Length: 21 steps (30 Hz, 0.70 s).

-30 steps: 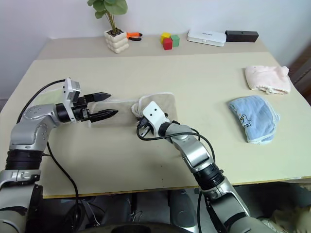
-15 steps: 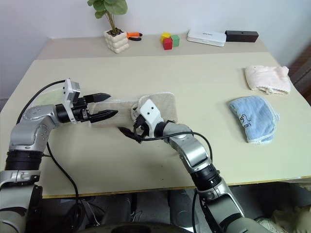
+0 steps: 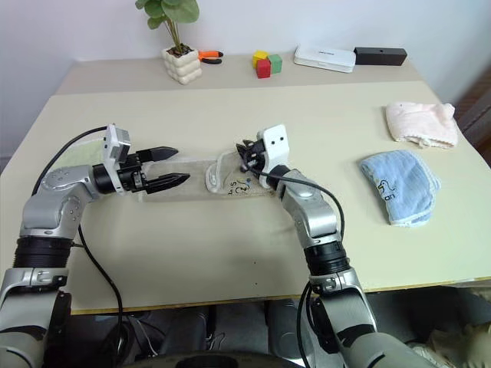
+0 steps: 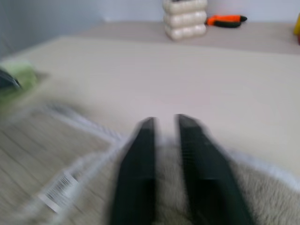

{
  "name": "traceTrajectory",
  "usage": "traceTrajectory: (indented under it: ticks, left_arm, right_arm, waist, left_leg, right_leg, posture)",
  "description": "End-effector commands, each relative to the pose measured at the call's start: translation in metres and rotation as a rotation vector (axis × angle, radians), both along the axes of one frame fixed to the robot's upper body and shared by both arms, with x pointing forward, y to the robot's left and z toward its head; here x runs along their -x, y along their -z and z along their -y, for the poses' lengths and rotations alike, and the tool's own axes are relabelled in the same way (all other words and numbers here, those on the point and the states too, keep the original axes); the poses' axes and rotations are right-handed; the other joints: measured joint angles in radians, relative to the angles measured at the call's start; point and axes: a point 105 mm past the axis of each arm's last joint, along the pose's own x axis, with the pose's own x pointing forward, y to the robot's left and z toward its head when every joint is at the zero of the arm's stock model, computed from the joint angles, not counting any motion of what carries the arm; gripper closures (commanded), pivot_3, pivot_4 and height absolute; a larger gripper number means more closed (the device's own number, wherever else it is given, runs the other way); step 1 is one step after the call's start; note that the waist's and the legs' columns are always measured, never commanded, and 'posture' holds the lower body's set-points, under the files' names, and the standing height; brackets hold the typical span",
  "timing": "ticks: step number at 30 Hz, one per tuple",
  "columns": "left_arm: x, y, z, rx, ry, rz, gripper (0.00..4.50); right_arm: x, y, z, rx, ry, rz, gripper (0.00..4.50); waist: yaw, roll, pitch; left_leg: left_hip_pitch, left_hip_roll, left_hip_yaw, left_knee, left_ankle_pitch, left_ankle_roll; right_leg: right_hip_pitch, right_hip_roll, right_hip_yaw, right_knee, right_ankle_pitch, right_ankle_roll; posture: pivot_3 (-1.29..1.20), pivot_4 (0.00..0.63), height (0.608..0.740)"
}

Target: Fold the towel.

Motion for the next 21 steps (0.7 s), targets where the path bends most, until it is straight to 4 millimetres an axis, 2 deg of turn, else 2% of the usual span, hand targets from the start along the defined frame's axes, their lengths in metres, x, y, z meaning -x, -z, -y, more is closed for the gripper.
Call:
traceTrajectory:
  ticks: [1, 6, 8, 11, 14, 18, 21]
  left_arm:
    - [0.004, -0.008, -0.004, 0.006, -0.004, 0.035, 0.00]
    - [0.010, -0.004, -0.003, 0.023, -0.009, 0.013, 0.00]
    - [0.014, -0.003, -0.002, 0.041, -0.013, -0.004, 0.00]
    - [0.018, 0.000, 0.000, 0.079, -0.033, -0.051, 0.00]
    - [0.023, 0.001, 0.004, 0.126, -0.059, -0.095, 0.00]
    - [0.028, -0.001, 0.001, 0.174, -0.110, -0.154, 0.00]
    - [0.034, 0.002, -0.006, 0.173, -0.156, -0.189, 0.00]
  right_arm:
    - [0.003, 0.028, -0.006, 0.112, 0.000, 0.002, 4.41]
    - [0.013, 0.081, 0.000, 0.339, -0.031, -0.053, 4.41]
    - [0.018, 0.083, -0.005, 0.336, -0.073, -0.058, 4.41]
    - [0.016, 0.068, -0.008, 0.276, -0.079, -0.026, 4.41]
    - [0.010, 0.049, -0.007, 0.180, -0.064, -0.007, 3.67]
    - [0.007, 0.021, -0.002, 0.108, -0.072, 0.042, 1.76]
    - [0.006, 0.000, 0.010, 0.089, -0.078, 0.086, 0.24]
  waist:
    - [-0.001, 0.000, 0.000]
    - [0.000, -0.002, -0.001]
    - [0.000, -0.002, -0.001]
    - [0.000, -0.003, -0.002]
    - [0.000, -0.003, -0.002]
    - [0.000, -0.002, -0.001]
    - [0.000, -0.001, -0.001]
  left_leg:
    - [0.000, 0.000, 0.000, 0.000, 0.000, 0.000]
    - [0.001, 0.000, 0.000, 0.001, 0.000, 0.000]
    - [0.002, 0.000, 0.000, 0.001, 0.000, 0.000]
    - [0.003, 0.000, -0.001, 0.001, 0.000, 0.000]
    - [0.003, 0.000, -0.001, 0.001, 0.000, 0.000]
    - [0.003, 0.000, -0.001, 0.001, 0.000, 0.000]
    - [0.002, 0.000, -0.001, 0.001, 0.000, 0.000]
  right_leg:
    - [0.000, 0.000, 0.000, 0.000, 0.000, 0.000]
    - [0.002, 0.000, 0.000, 0.000, 0.000, 0.000]
    - [0.003, 0.000, 0.000, 0.000, 0.000, 0.000]
    - [0.004, 0.000, 0.000, 0.000, 0.000, 0.000]
    - [0.004, 0.000, 0.000, 0.000, 0.000, 0.000]
    - [0.004, 0.000, 0.000, 0.000, 0.000, 0.000]
    - [0.003, 0.000, 0.000, 0.000, 0.000, 0.000]
  posture:
    - [0.00, 0.150, 0.740]
    - [0.00, 0.150, 0.740]
    - [0.00, 0.150, 0.740]
    - [0.00, 0.150, 0.740]
    - [0.00, 0.150, 0.740]
    - [0.00, 0.150, 0.740]
    - [0.00, 0.150, 0.740]
